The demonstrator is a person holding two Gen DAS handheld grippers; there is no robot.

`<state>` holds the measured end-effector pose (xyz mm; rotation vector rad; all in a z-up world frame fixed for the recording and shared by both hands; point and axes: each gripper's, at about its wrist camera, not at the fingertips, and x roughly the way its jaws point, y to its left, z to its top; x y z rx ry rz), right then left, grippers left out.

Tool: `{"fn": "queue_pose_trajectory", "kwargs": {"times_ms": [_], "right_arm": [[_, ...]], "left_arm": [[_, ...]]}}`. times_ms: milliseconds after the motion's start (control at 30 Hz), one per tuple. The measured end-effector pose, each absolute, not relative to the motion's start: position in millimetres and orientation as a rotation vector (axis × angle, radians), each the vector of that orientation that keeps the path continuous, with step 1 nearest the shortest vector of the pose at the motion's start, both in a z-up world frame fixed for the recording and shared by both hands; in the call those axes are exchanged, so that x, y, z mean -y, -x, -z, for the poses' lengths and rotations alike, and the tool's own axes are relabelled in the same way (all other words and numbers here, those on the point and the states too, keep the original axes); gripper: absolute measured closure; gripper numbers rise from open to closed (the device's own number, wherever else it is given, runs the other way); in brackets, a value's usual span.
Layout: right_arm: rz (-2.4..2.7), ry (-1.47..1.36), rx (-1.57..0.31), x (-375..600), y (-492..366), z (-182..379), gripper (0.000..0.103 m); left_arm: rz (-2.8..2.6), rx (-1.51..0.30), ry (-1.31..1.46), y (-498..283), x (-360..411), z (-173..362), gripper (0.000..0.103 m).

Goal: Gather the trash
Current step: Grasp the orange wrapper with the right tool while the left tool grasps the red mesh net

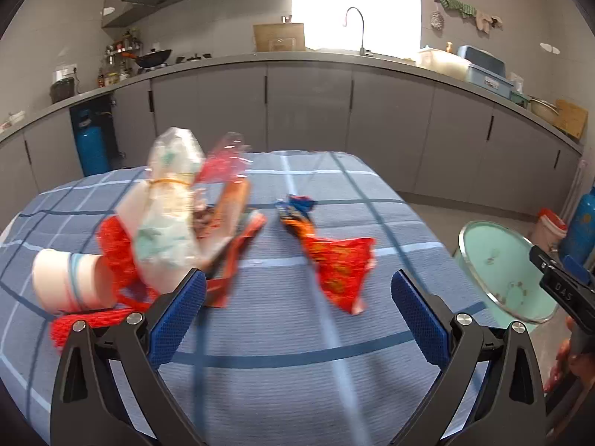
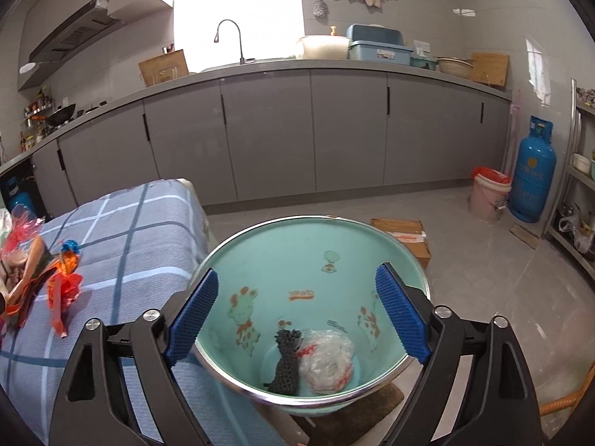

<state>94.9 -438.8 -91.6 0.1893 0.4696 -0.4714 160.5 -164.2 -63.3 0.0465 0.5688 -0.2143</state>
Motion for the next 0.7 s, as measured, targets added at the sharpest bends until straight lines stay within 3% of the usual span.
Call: {"fn": "queue_pose_trajectory", "kwargs": {"times_ms": [700], "right_arm": [[0.156, -0.082, -0.542, 300, -152, 63, 0.014]], "left_arm": [[0.066, -0.649, -0.06, -163, -10, 87, 0.007]]}}
